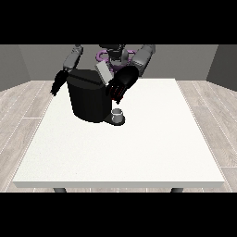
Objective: Insert the coffee pod into the coffee machine and close the lid
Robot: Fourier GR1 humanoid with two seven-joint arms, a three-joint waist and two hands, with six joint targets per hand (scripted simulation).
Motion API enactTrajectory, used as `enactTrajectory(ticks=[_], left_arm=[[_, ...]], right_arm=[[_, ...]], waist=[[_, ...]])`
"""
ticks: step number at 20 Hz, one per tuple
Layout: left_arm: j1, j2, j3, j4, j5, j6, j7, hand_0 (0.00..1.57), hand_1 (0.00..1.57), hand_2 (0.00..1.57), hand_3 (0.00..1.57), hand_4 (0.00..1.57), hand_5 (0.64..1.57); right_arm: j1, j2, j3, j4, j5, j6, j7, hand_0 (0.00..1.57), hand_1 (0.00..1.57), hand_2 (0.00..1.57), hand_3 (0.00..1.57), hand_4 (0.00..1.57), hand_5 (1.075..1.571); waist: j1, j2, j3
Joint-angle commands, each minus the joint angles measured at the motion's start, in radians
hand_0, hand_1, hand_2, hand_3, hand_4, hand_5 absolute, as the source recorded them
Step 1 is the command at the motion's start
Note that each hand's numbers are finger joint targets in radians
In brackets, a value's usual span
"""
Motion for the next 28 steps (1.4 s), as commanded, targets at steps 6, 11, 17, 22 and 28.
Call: enactTrajectory(ticks=[6,11,17,22,28], left_arm=[[0.048,-0.063,-0.026,0.012,-0.030,0.029,0.024,0.00,0.00,0.36,0.25,0.00,1.571],[0.092,-0.083,-0.012,0.001,0.004,-0.027,0.024,0.00,0.00,0.00,0.06,0.00,1.571],[0.251,-0.214,-0.043,-0.031,0.036,-0.087,0.036,0.00,0.00,0.18,0.00,0.00,1.571],[0.377,-0.380,0.165,-0.031,0.296,-0.036,-0.038,0.00,0.00,0.00,0.00,0.37,1.571],[0.582,-0.508,0.322,0.018,0.497,-0.066,-0.082,0.00,0.00,0.00,0.00,0.27,1.571]], right_arm=[[0.020,0.000,-0.015,0.029,-0.013,0.006,0.016,0.00,0.00,0.00,0.00,0.14,1.571],[0.103,0.023,-0.032,0.088,-0.017,-0.023,-0.027,0.00,0.00,0.00,0.00,0.00,1.571],[0.248,0.009,-0.069,0.152,-0.066,0.019,-0.072,0.00,0.00,0.00,0.00,0.00,1.571],[0.314,-0.004,-0.078,0.145,-0.065,0.020,-0.081,0.00,0.00,0.00,0.00,0.00,1.571],[0.365,0.035,-0.059,0.089,-0.096,0.044,-0.109,0.00,0.00,0.00,0.00,0.00,1.571]], waist=[[0.037,-0.065,-0.0012],[0.122,-0.158,-0.0012],[0.214,-0.362,-0.0009],[0.288,-0.463,-0.0035],[0.376,-0.613,-0.0031]])
